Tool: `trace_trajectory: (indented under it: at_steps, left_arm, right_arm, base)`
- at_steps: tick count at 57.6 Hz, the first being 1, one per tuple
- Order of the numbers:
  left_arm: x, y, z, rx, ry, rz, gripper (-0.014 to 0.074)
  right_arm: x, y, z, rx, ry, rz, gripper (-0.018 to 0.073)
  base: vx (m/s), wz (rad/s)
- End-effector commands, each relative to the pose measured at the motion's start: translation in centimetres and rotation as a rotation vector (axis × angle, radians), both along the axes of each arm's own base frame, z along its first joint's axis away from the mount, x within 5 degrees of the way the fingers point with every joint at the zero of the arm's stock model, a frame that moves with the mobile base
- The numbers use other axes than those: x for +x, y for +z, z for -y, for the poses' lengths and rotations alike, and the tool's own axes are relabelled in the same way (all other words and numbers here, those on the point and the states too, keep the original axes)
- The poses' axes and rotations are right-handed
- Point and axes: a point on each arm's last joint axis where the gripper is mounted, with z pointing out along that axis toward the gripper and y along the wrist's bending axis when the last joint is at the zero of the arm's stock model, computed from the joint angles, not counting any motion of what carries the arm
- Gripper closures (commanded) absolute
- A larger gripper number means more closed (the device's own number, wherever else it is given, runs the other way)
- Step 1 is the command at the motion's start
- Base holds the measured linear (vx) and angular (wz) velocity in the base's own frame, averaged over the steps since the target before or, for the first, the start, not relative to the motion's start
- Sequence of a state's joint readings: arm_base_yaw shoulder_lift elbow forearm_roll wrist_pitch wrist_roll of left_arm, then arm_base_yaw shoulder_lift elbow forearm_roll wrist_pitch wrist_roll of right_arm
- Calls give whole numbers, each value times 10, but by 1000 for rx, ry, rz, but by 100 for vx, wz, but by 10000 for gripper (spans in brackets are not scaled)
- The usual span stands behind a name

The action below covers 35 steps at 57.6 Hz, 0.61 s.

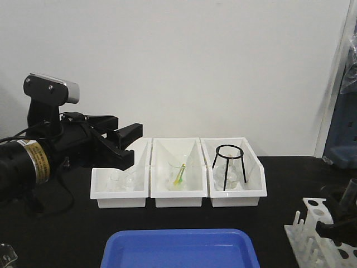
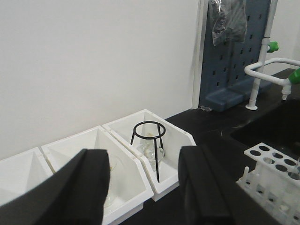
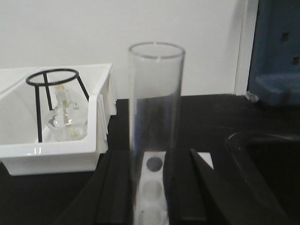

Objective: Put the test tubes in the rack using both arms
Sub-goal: 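Carry the tube with the right gripper toward the white rack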

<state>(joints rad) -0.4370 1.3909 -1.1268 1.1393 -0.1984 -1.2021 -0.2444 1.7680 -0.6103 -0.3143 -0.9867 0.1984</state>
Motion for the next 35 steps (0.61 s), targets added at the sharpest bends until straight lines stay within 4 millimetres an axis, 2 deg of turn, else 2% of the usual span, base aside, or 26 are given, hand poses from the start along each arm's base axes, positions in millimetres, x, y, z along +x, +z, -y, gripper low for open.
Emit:
trace_trajectory:
  at_steps: [1, 16, 35]
  left_arm:
    - [-9, 23, -2, -60, -18, 54, 151]
    - [-9, 23, -2, -60, -18, 54, 151]
    - [-9, 23, -2, -60, -18, 54, 151]
  right_arm:
    - [6, 14, 2, -8, 10, 126, 564]
    - [11, -12, 2, 14, 23, 112, 559]
    - [11, -17, 3, -12, 20, 79, 536]
  base:
    - [0, 0]
    - [0, 0]
    - [0, 0]
